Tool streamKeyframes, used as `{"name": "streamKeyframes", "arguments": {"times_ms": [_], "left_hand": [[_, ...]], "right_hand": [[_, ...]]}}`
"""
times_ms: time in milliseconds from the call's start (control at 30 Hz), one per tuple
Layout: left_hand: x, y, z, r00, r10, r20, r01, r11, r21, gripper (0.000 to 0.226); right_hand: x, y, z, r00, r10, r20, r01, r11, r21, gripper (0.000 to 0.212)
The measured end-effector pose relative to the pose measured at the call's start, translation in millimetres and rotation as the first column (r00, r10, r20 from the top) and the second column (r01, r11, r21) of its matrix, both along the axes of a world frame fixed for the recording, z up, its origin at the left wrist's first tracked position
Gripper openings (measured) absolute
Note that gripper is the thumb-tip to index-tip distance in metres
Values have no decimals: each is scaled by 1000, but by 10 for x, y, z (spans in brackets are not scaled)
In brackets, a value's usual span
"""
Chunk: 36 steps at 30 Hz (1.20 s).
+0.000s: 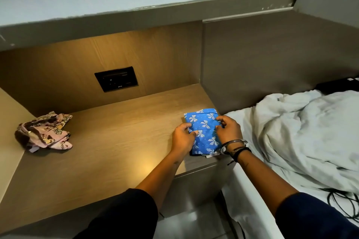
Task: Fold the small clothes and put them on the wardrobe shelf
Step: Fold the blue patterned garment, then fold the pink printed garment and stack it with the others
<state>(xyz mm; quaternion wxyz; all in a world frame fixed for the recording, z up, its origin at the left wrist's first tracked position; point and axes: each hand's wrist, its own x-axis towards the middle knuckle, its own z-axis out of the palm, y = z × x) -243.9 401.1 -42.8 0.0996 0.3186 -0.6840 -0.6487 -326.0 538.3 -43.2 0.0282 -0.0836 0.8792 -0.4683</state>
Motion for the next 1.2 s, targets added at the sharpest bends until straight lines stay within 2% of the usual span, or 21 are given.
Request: {"name": "streamKeyframes", "arguments": {"times_ms": [67, 133, 200, 267, 333, 367, 433, 567, 633, 733, 800, 867, 967, 1033, 1100, 1167, 1200], "left_hand": [[12, 21, -25, 993, -71, 94, 87, 980, -178, 40], [73, 48, -95, 971, -143, 194, 215, 879, -426, 42], [149, 70, -140, 956, -149, 252, 281, 703, -653, 48], [178, 66, -152, 948, -179, 262, 317, 515, -796, 54], [172, 34, -184, 896, -304, 324, 418, 331, -846, 53], [168, 8, -199, 857, -362, 366, 476, 287, -831, 51], [162, -62, -216, 812, -421, 406, 544, 292, -786, 50], [150, -144, -195, 790, -448, 419, 577, 312, -755, 48], [178, -183, -158, 813, -457, 359, 550, 405, -730, 47], [302, -306, -20, 900, -408, 156, 399, 621, -675, 45], [472, -526, 100, 949, -314, 20, 257, 738, -623, 41], [696, -864, 203, 980, -198, -36, 136, 783, -607, 35], [1104, -1555, 246, 1000, -6, 18, 16, 740, -672, 34], [1281, -1937, 260, 988, 104, 110, 10, 681, -732, 38], [1638, -2540, 282, 940, 255, 226, 25, 611, -791, 46], [1754, -2797, 297, 887, 283, 365, 177, 521, -835, 54], [1906, -3004, 305, 860, 293, 418, 254, 464, -849, 57]], "right_hand": [[4, 4, -42, 998, 57, -26, -56, 998, 38, 32], [53, 12, -142, 987, 155, -37, -150, 982, 119, 34], [100, 34, -252, 976, 211, -54, -196, 958, 209, 37], [107, 54, -312, 974, 221, -51, -204, 951, 233, 37], [94, 51, -322, 976, 213, -36, -201, 958, 204, 37], [84, 47, -319, 975, 219, -31, -209, 960, 186, 37], [81, 53, -324, 966, 260, -13, -253, 949, 186, 38], [91, 71, -321, 949, 313, 28, -308, 910, 276, 42], [93, 55, -298, 943, 330, 36, -323, 888, 328, 42], [95, 49, -186, 962, 271, -27, -245, 903, 354, 39], [149, 23, -42, 967, 175, -188, -96, 926, 366, 35], [219, -87, 124, 927, 121, -356, 13, 936, 351, 39], [415, -554, 380, 843, 163, -513, 19, 943, 332, 37], [533, -889, 454, 821, 208, -532, -20, 942, 336, 32], [801, -1632, 473, 826, 331, -455, -154, 910, 384, 33], [934, -2002, 403, 826, 495, -271, -305, 795, 523, 42], [1062, -2321, 344, 789, 585, -189, -396, 718, 572, 47]]}}
